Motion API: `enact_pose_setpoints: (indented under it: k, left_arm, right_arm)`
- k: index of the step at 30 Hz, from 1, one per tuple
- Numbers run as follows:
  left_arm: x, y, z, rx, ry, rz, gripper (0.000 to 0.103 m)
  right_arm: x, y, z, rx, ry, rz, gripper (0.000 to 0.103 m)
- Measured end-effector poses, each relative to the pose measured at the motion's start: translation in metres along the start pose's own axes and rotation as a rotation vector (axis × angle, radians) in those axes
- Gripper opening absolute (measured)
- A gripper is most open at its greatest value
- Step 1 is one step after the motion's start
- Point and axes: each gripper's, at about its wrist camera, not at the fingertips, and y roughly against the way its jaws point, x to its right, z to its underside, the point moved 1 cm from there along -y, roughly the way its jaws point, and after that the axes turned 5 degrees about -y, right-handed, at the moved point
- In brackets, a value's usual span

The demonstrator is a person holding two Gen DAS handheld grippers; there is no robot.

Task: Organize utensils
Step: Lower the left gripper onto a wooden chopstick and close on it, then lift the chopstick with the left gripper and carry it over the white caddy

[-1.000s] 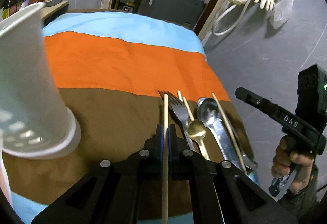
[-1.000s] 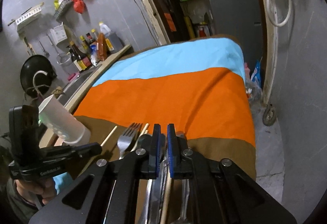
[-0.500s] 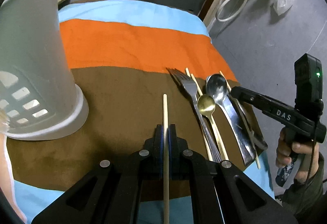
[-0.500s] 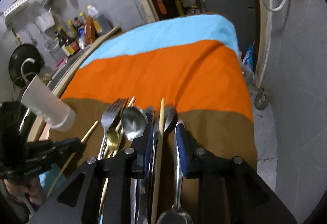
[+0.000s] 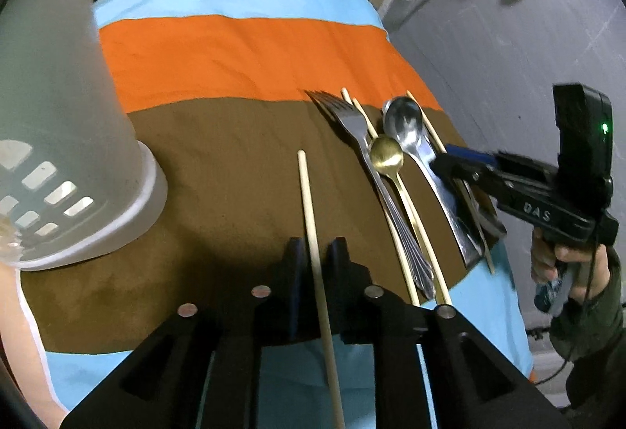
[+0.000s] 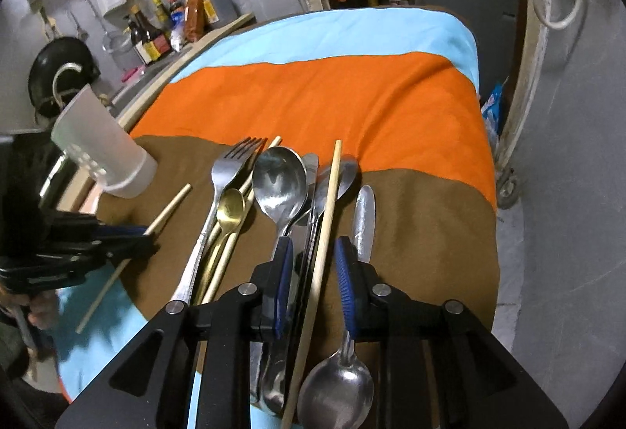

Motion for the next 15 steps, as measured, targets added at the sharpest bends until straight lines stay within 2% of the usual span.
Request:
enact_pose_setpoints:
  k: [4, 6, 7, 9, 15]
  left_arm:
    - [0.001, -0.006, -0.006, -0.022, -0.024, 0.009, 0.013]
    - [-0.003, -0.008, -0.008, -0.022, -0.014, 0.033, 0.012]
    - [-0.003, -0.009, -0.008, -0.020, -0.010, 0.036, 0.008]
    - [-0.006, -0.009, -0.007, -0.005, -0.011, 0.021, 0.002]
    - [-0.006, 0.001, -0.001, 0.073, 0.043, 0.053, 0.002]
  right_arm:
    - [0.005, -0.003, -0.005, -0.010, -0.031, -0.022, 0.019]
    - [0.009, -0.003, -0.008, -0.010, -0.062, -0.042, 0.011]
    - [0.011, -0.003, -0.008, -0.013, -0.073, -0.057, 0.007]
    - [0.012, -0.002, -0.007, -0.011, -0.089, -0.071, 0.004]
    - [0.007, 0.004, -0.001, 0.025, -0.086, -0.063, 0.003]
